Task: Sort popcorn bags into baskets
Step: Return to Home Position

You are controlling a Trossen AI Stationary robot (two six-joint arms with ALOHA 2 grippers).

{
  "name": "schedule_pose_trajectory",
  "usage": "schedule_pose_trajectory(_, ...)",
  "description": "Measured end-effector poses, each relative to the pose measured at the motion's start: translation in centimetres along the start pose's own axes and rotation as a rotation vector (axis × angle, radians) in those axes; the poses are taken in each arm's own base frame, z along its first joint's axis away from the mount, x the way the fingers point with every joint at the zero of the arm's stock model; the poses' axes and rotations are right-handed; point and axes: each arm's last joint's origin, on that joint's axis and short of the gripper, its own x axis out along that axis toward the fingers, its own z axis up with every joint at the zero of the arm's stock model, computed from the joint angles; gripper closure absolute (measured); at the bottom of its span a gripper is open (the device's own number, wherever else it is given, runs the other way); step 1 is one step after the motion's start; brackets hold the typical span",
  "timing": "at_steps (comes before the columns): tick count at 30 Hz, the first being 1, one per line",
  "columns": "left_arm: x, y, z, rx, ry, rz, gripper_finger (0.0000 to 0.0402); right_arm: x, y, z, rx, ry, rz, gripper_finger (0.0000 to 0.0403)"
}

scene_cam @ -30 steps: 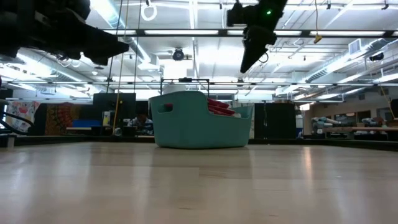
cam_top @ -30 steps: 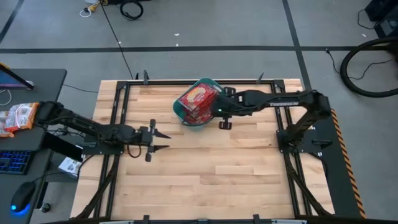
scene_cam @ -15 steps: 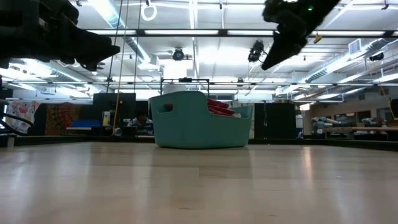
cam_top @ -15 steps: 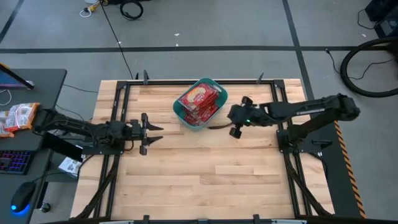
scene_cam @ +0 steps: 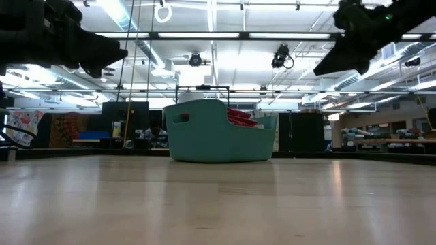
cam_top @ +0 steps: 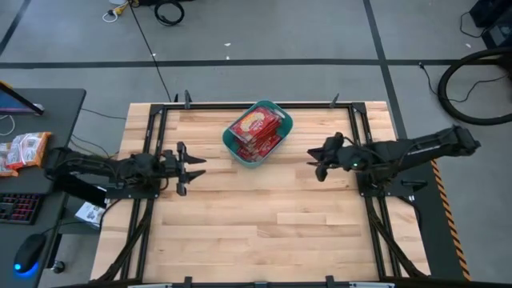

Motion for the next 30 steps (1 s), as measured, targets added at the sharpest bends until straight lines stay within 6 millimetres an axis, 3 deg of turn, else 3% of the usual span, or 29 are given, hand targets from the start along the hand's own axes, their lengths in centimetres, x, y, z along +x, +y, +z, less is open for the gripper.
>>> schedule_pose_trajectory(19,-1.3,0.6,0.6,0.012,-0.048,0.126,0.023,-1.1,-4.1,-7.4,0.253,-0.245,0.161,0.0376)
schedule_pose_trajectory(25,-1.7,0.8,0.7,0.02,-0.06,0.164,0.025,-1.0,-4.7,-8.8,0.268,-0.288,0.18,0.0376)
schedule_pose_trajectory(30,-2.1,0.9,0.8,0.027,-0.067,0.167,0.0283,-1.4,-4.9,-8.6,0.258,-0.338,0.195,0.0376)
